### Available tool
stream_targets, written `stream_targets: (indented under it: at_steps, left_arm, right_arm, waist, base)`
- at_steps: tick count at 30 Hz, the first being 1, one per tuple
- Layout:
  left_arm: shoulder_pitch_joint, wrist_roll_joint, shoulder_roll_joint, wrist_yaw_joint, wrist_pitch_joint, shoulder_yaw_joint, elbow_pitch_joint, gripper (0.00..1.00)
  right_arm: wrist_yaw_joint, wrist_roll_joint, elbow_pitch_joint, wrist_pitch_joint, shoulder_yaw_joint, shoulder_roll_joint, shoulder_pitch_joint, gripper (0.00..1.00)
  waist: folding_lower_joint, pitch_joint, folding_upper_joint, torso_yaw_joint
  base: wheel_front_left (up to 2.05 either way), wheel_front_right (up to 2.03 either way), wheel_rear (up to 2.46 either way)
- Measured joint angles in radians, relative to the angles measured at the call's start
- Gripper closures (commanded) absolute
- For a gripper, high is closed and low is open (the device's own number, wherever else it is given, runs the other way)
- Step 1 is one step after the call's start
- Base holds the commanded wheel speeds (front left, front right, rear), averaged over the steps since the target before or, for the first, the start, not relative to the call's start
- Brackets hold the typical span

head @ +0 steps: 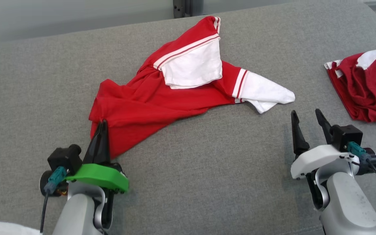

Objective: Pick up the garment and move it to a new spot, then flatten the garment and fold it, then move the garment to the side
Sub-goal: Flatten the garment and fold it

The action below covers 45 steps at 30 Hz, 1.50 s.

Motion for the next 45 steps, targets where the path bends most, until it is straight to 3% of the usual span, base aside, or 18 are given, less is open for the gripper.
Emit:
stream_targets:
  at_steps: [14,15,17,28,45]
  left_arm:
    - [0.212,0.038,-0.001,0.038,0.0,0.097,-0.046,1.0]
    - [0.219,0.05,0.0,0.038,0.0,0.101,-0.036,0.87]
    - [0.231,0.055,0.0,0.042,0.0,0.104,-0.024,0.0]
    - [0.275,0.12,0.0,0.112,0.0,0.093,-0.044,0.0]
    - [0.274,0.114,0.0,0.133,0.0,0.053,-0.089,0.0]
  right_arm:
    - [0.0,0.035,0.02,0.0,0.039,0.002,0.101,0.0]
    - [0.0,0.04,0.022,0.0,0.049,0.001,0.105,0.0]
    - [0.0,0.042,0.023,0.0,0.067,0.002,0.11,0.0]
    - [0.0,0.048,-0.065,0.0,0.113,0.002,0.159,0.0]
    - [0.0,0.025,-0.13,0.0,0.132,0.002,0.184,0.0]
  waist:
    - [0.0,-0.117,0.0,0.049]
    - [0.0,-0.124,0.0,0.052]
    - [0.0,-0.135,0.0,0.056]
    - [0.0,-0.184,0.0,0.046]
    - [0.0,-0.159,0.0,0.052]
  base:
    - [0.0,0.0,0.0]
    - [0.0,0.0,0.0]
    - [0.0,0.0,0.0]
    - [0.0,0.0,0.0]
    - [0.0,0.0,0.0]
